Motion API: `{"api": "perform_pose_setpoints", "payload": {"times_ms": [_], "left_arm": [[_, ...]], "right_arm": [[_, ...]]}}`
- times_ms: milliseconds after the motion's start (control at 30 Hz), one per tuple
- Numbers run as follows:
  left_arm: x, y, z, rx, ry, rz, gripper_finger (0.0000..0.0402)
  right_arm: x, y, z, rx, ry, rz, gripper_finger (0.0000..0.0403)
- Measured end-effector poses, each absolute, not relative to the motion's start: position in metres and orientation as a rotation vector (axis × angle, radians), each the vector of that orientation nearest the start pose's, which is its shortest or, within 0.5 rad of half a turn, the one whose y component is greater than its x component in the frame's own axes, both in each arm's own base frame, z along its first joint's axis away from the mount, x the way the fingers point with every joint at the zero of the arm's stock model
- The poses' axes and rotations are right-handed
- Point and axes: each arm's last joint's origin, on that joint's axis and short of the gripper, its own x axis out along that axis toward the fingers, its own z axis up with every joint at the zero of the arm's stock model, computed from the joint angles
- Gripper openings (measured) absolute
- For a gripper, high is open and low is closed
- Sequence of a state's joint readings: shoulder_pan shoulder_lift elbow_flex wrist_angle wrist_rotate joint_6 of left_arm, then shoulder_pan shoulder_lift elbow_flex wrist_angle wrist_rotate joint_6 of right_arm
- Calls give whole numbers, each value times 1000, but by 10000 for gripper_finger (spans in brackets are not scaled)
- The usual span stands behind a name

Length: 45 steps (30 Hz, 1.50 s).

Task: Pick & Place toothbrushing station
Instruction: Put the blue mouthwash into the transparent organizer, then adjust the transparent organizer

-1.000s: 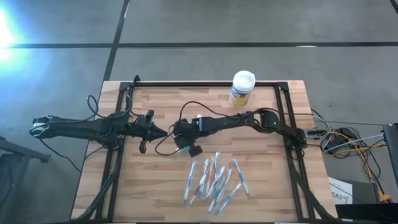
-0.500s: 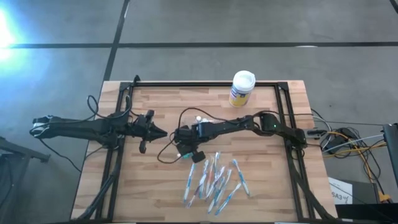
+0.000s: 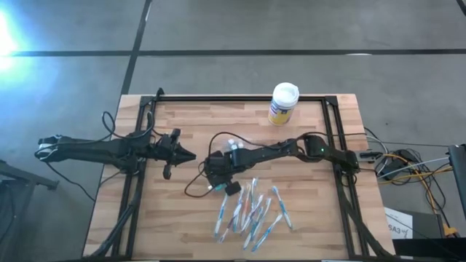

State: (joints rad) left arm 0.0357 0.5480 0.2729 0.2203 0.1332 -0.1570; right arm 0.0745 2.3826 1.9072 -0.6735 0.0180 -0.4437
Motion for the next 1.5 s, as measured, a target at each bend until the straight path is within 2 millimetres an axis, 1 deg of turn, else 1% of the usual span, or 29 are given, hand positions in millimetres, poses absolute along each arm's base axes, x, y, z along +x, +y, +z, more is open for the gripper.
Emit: {"api": "perform_pose_setpoints", "payload": {"times_ms": [200, 333, 433, 533, 600, 700, 800, 900, 1000, 1067, 1233, 1500], "left_arm": [[143, 1, 227, -161, 62, -93, 37], [143, 1, 227, -161, 62, -93, 37], [143, 1, 227, -162, 64, -93, 37], [143, 1, 227, -162, 66, -92, 37], [143, 1, 226, -162, 67, -92, 37], [143, 1, 226, -162, 73, -92, 37], [143, 1, 226, -163, 77, -92, 37], [143, 1, 226, -163, 76, -92, 37], [143, 1, 226, -163, 75, -92, 37], [143, 1, 226, -165, 75, -92, 37], [143, 1, 226, -167, 73, -92, 37], [143, 1, 226, -167, 74, -90, 37]], "right_arm": [[495, 31, 140, -474, 1123, 263, 8], [495, 27, 148, -523, 1125, 185, 8], [493, 26, 165, -562, 1104, 127, 8], [486, 25, 192, -563, 1068, 114, 8], [481, 20, 206, -547, 1068, 106, 8], [471, 12, 215, -499, 1115, 141, 8], [466, 8, 212, -443, 1161, 208, 8], [471, 5, 204, -433, 1159, 194, 8], [478, 0, 191, -470, 1161, 119, 8], [479, -4, 185, -501, 1182, 66, 8], [481, -17, 180, -482, 1188, -3, 8], [486, -38, 183, -475, 1135, -69, 8]]}}
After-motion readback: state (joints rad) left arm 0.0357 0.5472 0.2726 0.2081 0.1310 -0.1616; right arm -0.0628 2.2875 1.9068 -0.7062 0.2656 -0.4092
